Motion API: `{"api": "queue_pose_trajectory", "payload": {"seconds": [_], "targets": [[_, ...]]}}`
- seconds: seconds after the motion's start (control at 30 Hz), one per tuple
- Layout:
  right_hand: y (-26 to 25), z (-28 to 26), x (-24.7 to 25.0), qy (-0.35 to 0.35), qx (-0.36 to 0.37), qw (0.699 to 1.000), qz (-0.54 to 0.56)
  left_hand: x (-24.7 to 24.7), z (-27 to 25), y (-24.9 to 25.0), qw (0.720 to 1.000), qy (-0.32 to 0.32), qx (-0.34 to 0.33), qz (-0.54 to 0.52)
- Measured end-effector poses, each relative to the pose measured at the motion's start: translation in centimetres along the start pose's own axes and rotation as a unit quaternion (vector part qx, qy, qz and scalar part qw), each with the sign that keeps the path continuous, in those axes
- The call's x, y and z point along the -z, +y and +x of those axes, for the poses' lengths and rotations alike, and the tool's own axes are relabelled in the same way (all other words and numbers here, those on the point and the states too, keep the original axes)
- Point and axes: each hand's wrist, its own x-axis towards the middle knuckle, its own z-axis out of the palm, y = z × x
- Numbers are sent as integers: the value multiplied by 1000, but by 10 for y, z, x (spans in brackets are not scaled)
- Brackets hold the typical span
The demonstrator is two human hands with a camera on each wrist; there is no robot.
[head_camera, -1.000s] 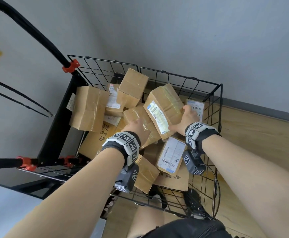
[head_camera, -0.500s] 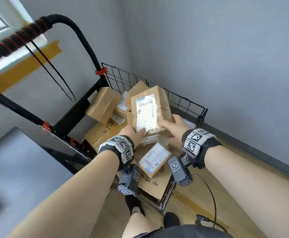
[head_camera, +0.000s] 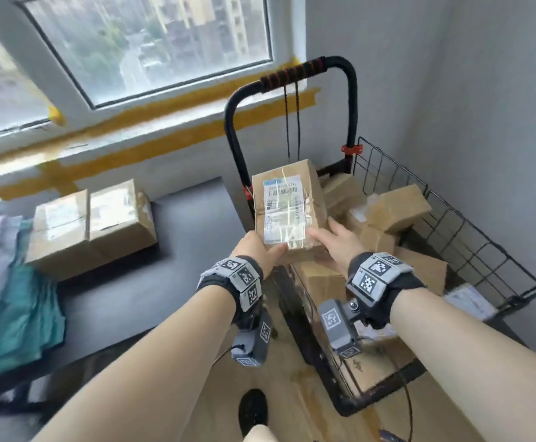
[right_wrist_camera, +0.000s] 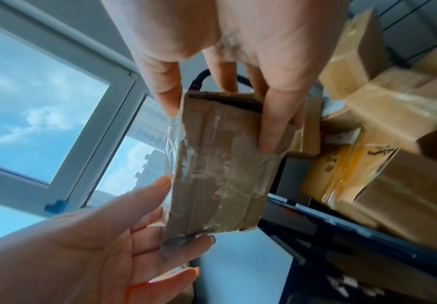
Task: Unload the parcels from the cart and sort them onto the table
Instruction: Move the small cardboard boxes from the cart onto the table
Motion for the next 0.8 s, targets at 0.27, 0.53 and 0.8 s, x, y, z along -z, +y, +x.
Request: {"api": "queue_pose_trajectory", "payload": {"seconds": [0.27, 0.53, 0.8], "targets": [[4, 30, -114, -53, 0, 990, -127, 52, 17, -99, 998, 13, 64, -6], [-2, 84, -219, -6, -6, 982, -190, 114, 78, -173, 998, -28, -7, 60], [-15, 121, -282, 67, -11, 961, -269, 178, 134, -229, 978, 90, -76, 175]]}}
